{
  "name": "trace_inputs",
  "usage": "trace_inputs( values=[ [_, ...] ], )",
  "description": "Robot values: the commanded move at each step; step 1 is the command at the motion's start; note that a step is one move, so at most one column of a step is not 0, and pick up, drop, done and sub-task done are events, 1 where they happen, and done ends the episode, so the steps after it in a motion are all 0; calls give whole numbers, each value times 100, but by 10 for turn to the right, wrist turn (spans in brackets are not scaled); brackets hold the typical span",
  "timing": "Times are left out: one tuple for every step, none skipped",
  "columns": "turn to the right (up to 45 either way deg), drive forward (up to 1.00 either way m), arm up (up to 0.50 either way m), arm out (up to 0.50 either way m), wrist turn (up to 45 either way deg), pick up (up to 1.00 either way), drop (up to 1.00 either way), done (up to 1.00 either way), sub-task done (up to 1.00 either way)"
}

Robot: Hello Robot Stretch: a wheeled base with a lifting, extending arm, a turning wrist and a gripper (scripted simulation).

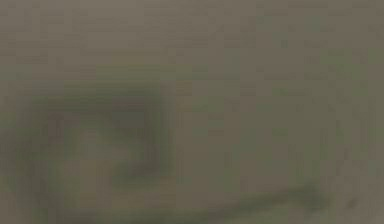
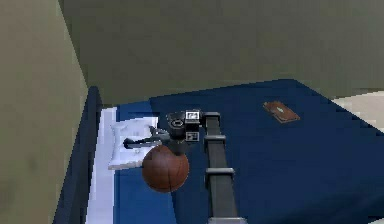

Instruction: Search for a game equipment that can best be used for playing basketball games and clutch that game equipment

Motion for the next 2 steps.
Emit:
trace_inputs(
  values=[
    [0, 0, 0, 0, 180, 0, 0, 0, 0],
    [0, 0, -30, 0, 0, 0, 0, 0, 0]
  ],
)
